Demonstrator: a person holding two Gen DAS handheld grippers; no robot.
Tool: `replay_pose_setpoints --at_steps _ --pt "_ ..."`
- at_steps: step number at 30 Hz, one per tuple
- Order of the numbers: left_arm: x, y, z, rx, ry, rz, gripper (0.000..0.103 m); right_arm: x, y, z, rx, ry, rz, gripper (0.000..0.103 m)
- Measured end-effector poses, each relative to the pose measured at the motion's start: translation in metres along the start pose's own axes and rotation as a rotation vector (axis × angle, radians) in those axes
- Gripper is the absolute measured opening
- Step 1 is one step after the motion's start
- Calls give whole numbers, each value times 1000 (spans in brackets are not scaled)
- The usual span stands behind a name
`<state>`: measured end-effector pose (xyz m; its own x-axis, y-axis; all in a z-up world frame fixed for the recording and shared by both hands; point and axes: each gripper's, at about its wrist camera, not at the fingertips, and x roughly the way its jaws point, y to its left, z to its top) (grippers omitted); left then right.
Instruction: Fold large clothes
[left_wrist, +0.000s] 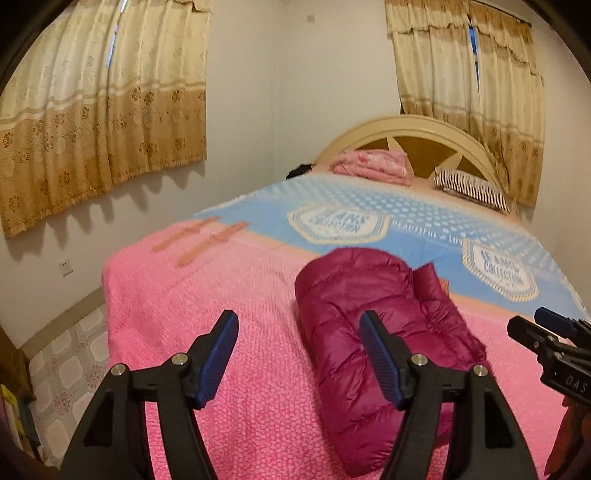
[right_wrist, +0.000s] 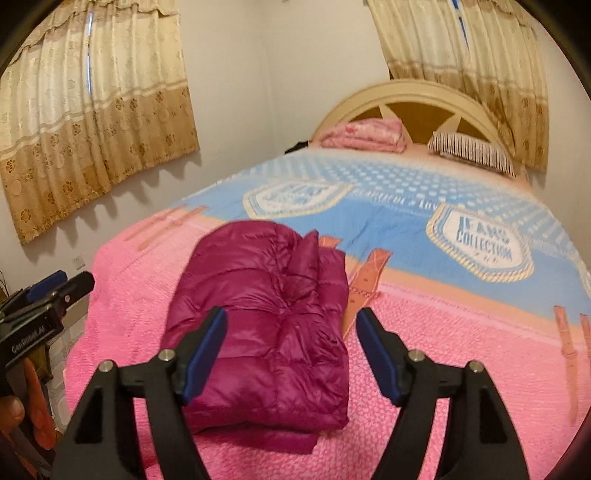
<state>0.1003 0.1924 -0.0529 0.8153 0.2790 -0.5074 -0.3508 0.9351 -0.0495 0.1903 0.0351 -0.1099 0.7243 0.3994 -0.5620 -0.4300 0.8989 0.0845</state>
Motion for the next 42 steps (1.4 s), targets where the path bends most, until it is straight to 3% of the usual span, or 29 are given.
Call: replay_pose_setpoints --at_steps 8,42 --pt "-19 3 6 -19 -41 -21 70 -22 11 4 -27 -61 -15 75" --pt "-15 1 1 -5 -31 -28 70 -24 10 -2 -13 -50 6 75"
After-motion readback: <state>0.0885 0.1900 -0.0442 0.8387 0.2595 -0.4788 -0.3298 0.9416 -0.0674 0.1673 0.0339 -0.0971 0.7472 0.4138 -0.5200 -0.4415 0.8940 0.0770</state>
